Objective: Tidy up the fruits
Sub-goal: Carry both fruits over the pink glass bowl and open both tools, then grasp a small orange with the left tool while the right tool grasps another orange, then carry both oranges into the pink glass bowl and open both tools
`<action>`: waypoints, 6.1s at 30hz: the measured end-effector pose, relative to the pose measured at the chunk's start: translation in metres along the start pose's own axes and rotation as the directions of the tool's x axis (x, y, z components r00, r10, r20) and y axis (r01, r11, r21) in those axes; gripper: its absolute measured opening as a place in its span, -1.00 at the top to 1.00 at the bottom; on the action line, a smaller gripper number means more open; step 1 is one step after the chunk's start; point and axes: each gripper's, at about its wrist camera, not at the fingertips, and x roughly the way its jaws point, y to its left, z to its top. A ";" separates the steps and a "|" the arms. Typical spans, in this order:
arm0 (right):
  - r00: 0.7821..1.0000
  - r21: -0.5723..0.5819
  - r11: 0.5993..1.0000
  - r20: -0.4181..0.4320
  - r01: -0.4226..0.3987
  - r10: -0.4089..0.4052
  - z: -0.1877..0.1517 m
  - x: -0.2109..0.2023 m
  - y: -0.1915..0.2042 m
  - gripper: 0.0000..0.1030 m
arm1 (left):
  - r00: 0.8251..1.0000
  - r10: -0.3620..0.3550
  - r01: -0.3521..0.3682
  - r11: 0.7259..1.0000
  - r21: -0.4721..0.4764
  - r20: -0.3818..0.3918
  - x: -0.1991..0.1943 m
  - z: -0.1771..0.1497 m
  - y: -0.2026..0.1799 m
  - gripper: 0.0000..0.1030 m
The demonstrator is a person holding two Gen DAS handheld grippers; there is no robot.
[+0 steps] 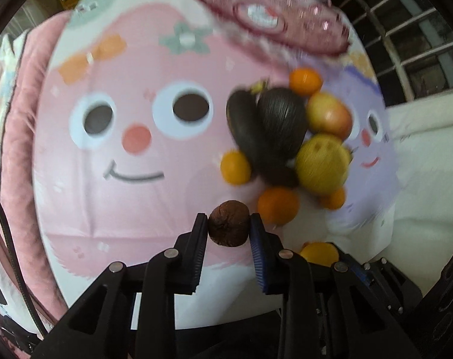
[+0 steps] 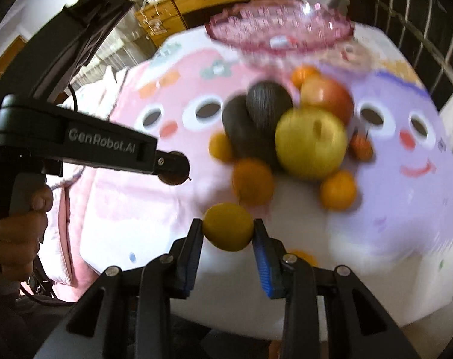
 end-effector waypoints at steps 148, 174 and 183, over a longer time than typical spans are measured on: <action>0.965 0.363 0.920 -0.255 0.147 -0.054 -0.018 0.011 -0.087 0.24 | 0.999 0.000 -0.011 0.955 0.297 0.035 0.003 -0.006 -0.059 0.16; 0.994 0.081 0.992 0.046 0.093 -0.097 0.198 -0.073 -0.088 0.24 | 0.919 -0.095 0.026 0.983 0.181 0.382 -0.143 0.099 -0.064 0.16; 0.998 0.068 0.996 -0.040 0.056 -0.054 0.236 -0.004 -0.112 0.23 | 0.913 -0.093 0.079 0.996 0.051 0.398 -0.089 0.153 -0.044 0.16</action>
